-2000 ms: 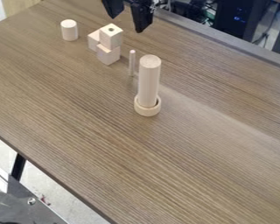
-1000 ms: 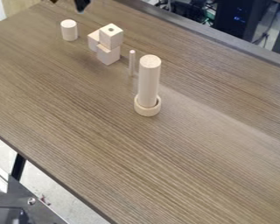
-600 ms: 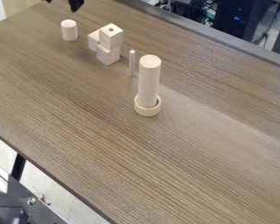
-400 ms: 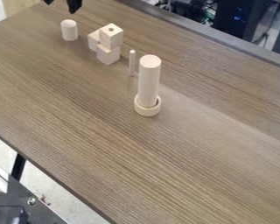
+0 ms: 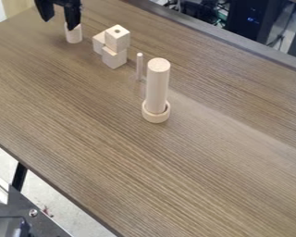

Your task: Le robot prends le cube blanche petit et mets sur le grands cub

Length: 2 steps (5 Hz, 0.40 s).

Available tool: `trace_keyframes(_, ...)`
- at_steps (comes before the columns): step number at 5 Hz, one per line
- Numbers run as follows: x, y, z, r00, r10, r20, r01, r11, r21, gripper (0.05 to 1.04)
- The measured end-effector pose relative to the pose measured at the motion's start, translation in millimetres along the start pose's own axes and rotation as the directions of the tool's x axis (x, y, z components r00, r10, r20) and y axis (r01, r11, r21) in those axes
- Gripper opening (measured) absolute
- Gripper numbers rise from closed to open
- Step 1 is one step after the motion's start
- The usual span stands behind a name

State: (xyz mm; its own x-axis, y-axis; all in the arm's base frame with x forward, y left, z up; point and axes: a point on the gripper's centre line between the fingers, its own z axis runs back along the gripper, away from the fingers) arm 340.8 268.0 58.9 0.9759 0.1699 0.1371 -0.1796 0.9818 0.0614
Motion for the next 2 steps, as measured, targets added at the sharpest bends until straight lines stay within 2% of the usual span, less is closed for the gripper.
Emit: trace_keyframes(2, 5.4, -5.7, -3.2, 1.000, 0.000, 0.025, 0.000, 1.000, -0.023, 0.999)
